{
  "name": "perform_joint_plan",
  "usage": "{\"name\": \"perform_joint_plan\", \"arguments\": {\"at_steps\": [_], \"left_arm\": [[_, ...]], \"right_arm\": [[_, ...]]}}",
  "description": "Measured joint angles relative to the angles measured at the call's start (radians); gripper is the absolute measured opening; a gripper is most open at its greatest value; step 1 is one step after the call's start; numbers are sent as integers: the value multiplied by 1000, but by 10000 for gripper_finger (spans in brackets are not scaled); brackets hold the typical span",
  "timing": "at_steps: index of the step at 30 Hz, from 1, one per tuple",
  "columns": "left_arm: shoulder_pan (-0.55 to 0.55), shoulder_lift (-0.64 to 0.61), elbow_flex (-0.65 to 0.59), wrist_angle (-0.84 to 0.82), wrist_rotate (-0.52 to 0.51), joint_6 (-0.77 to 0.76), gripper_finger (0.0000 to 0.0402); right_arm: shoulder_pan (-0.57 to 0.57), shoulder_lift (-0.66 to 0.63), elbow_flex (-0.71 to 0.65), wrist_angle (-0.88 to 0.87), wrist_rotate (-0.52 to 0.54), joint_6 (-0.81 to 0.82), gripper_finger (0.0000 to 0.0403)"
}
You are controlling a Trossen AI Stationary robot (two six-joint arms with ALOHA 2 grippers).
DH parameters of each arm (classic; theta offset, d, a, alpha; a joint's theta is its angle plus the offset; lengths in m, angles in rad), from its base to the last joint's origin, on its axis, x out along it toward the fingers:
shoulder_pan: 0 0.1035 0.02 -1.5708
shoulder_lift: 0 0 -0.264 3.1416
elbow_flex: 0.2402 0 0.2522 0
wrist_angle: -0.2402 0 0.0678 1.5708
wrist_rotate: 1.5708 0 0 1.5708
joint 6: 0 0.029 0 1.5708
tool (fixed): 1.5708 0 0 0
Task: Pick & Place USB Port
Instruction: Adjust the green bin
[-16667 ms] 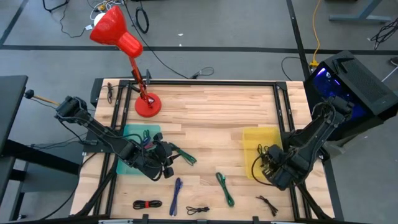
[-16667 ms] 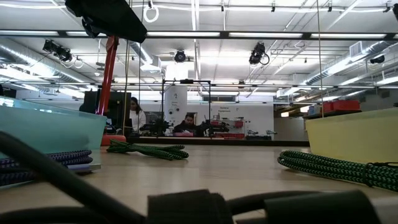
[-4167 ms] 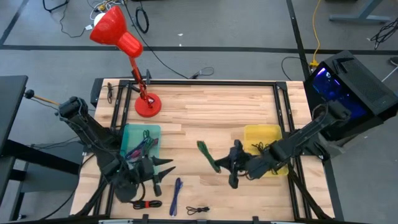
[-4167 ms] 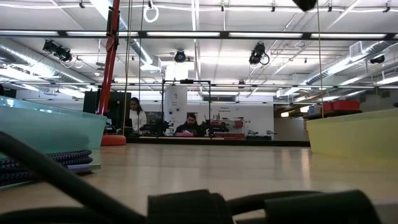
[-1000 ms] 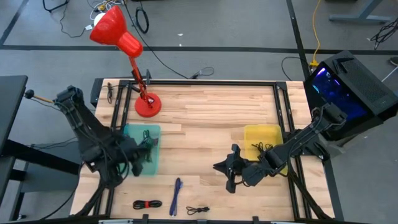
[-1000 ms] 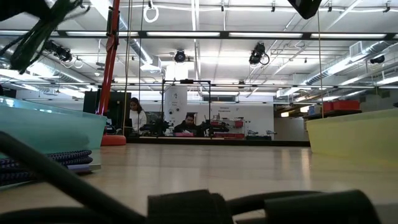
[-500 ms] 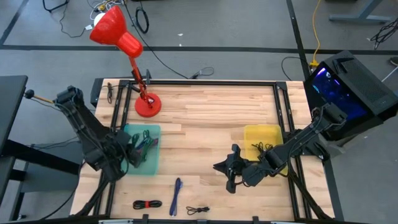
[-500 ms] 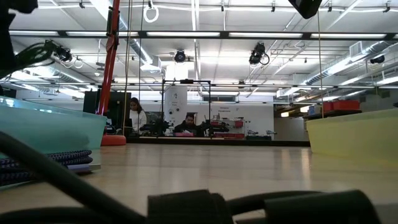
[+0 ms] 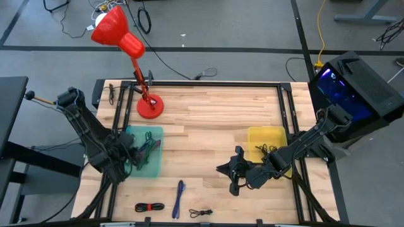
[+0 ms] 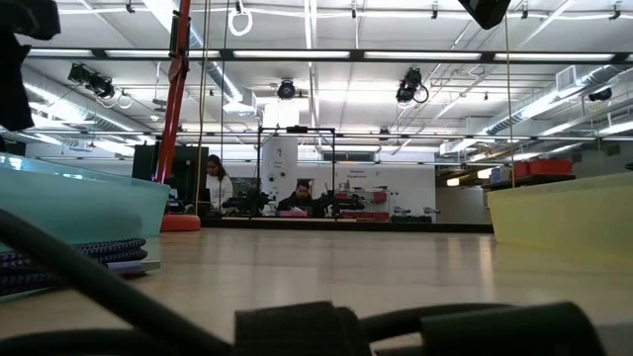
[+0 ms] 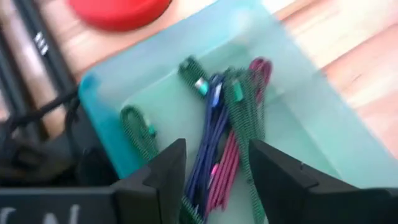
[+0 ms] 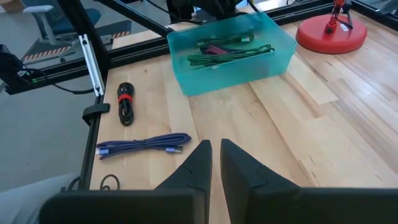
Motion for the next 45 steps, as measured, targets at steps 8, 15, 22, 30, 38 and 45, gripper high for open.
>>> {"name": "perform_joint_plan", "arguments": {"at_steps": [8, 15, 22, 30, 38, 45], "left_arm": [[0, 0, 0, 325, -244, 329, 190], [5, 16, 0, 883, -305, 872, 186], [72, 149, 0, 1178, -212, 950, 186], [150, 363, 0, 1211, -22, 708, 186], [182, 492, 26, 1367, 122, 685, 186], [190, 570, 110, 1315, 194, 695, 186]], "right_arm": [[0, 15, 1, 24, -27, 16, 37], [0, 136, 1, 217, -236, -29, 37], [-9, 197, 1, 314, -257, -45, 37], [-13, 195, 1, 337, -264, -57, 37], [-13, 195, 1, 338, -264, -68, 37], [-13, 195, 1, 338, -263, -71, 37]]}}
